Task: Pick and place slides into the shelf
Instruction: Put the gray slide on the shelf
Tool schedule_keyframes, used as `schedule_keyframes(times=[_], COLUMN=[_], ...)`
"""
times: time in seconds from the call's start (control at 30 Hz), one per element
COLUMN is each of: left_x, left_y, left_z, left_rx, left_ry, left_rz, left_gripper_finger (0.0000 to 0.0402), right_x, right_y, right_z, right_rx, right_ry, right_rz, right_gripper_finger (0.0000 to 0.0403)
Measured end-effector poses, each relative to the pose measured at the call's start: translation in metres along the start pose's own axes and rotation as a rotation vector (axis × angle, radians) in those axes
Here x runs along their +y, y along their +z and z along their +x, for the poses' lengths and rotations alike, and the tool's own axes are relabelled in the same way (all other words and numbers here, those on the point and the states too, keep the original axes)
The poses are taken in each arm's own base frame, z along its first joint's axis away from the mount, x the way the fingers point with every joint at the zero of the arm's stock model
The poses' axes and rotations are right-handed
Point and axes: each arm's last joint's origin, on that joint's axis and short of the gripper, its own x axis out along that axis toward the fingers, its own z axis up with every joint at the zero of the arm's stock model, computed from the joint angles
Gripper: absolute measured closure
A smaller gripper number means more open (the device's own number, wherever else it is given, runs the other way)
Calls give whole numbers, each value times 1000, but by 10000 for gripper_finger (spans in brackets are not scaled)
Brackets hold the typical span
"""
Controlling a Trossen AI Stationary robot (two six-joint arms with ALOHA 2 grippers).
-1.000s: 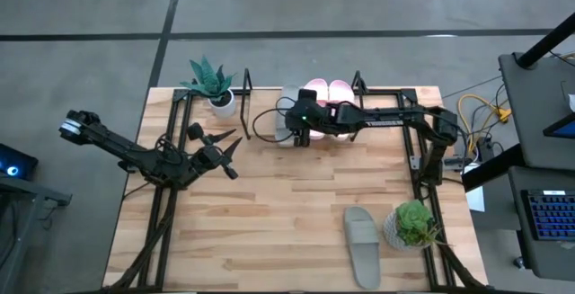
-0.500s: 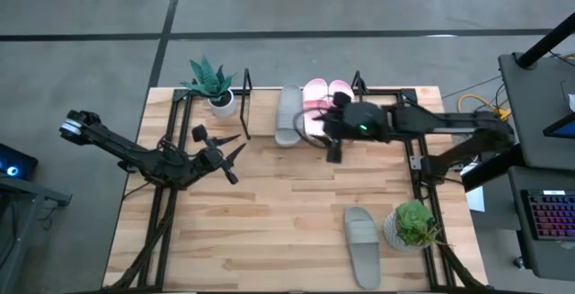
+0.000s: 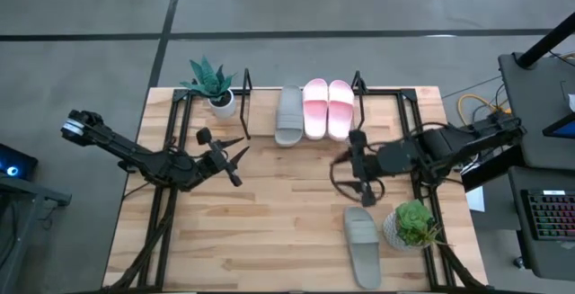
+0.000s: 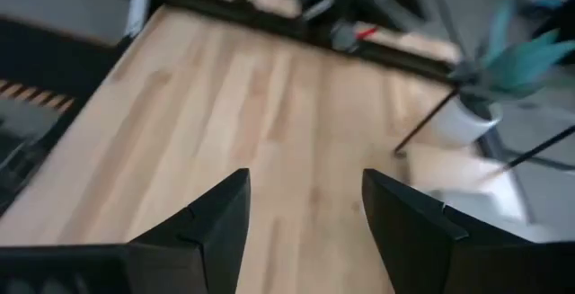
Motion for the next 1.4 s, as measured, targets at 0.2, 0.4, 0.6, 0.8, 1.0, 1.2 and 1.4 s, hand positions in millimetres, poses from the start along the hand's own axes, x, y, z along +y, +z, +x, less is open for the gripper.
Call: schedule_keyframes(times=[0.2,0.4,0.6,0.8,1.0,1.2,1.4], left_x=[-7,-26,-43,-60,-66,-67,-68], left_y=[-1,-8,-18,-27,-20,-13,-17], left_z=[2,5,10,16,18,20,18], left_rx=[-14,-5,59,79,63,20,30], left_ry=[-99,-342,-431,-442,-463,-460,-494], left_rz=[-205,-314,-402,-390,-426,-470,-459], left_gripper_finger=[288,288,288,288,288,288,288], right_x=[31,64,106,152,210,238,244], right_y=[-10,-12,-25,-42,-75,-105,-116], right_z=[-9,-7,-1,4,20,43,55], right_rx=[95,127,224,277,344,441,608], right_ry=[103,185,218,100,67,-53,-209], right_rz=[32,40,36,-42,-124,-250,-347], right_gripper_finger=[197,197,198,198,198,198,198])
